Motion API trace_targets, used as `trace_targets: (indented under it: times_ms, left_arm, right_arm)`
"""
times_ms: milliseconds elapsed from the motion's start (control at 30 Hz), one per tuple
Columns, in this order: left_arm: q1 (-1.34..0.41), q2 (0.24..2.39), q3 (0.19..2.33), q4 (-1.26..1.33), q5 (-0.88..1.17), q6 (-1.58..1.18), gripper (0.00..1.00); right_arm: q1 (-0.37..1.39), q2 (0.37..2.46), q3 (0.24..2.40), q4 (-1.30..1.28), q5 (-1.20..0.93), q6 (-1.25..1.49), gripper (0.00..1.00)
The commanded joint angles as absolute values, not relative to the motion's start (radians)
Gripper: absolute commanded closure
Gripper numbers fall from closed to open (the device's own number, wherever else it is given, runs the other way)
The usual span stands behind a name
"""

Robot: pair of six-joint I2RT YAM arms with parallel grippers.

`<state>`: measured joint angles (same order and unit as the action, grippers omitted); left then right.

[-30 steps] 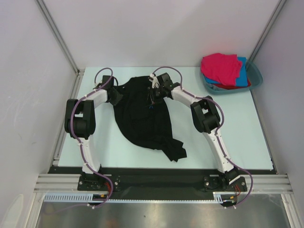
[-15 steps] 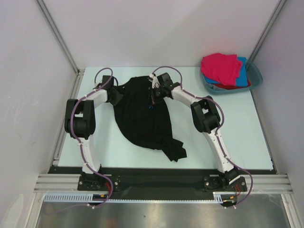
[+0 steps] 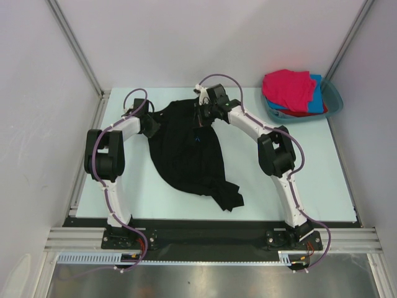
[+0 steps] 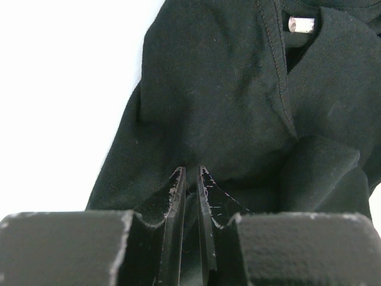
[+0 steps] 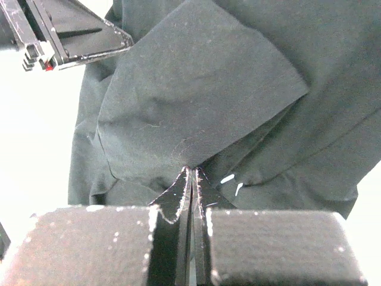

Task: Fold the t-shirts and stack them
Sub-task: Fold the tshirt

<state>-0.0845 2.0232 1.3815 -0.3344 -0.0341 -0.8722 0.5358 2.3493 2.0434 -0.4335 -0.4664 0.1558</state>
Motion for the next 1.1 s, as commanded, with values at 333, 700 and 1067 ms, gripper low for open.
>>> trace_targets:
  times_ms: [333, 700, 1067]
  left_arm:
    - [-0.074, 1.977, 1.384, -0.324, -0.048, -0.862, 0.82]
    - [-0.075, 1.977, 1.379, -0.324, -0.044, -0.864, 0.82]
    - [-0.071, 1.944, 1.393, -0.287, -0.066, -0.836, 0.82]
  right_arm:
    - [0.537, 2.244, 1.937, -0.498, -0.217, 0.175, 1.00]
    - [0.541, 2.183, 1.792, -0.460, -0.160, 0.218, 0.65]
    - [0.511, 2.241, 1.974, -0.456, -0.209, 0.131, 0.58]
